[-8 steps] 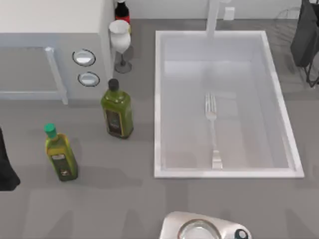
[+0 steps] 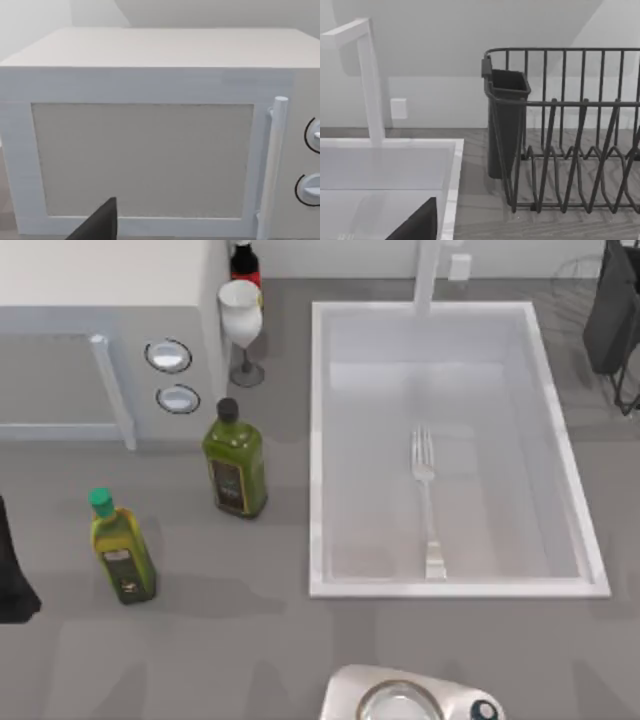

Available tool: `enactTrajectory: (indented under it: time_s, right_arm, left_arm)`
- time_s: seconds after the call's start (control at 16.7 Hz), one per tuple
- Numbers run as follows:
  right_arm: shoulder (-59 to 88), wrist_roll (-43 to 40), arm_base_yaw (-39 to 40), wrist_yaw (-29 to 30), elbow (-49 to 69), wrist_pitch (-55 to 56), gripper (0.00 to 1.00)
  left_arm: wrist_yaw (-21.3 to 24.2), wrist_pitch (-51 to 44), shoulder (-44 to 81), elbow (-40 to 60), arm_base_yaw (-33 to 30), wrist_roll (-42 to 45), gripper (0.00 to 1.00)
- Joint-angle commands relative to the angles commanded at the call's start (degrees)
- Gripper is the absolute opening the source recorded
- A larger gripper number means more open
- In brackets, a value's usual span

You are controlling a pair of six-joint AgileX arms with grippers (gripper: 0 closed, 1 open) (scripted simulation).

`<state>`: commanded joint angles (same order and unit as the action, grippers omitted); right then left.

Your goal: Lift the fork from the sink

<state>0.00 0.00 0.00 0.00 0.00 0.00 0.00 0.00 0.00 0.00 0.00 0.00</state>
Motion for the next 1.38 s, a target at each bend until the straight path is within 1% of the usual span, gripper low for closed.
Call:
enactTrajectory:
  time_s: [1.02, 1.2, 1.38]
  right_arm:
    - [0.53, 0.09, 0.09, 0.00, 0.49, -0.28, 1.00]
    - [5.50, 0.95, 0.90, 0.00, 4.98, -2.88, 1.00]
    - [15.37, 2.70, 2.52, 0.02, 13.91, -8.13, 1.00]
  left_arm:
    - [0.00, 0.00, 0.00, 0.00, 0.00, 0.00, 1.00]
    - [0.00, 0.00, 0.00, 0.00, 0.00, 0.00, 1.00]
    - [0.00, 0.00, 0.00, 0.00, 0.00, 0.00, 1.00]
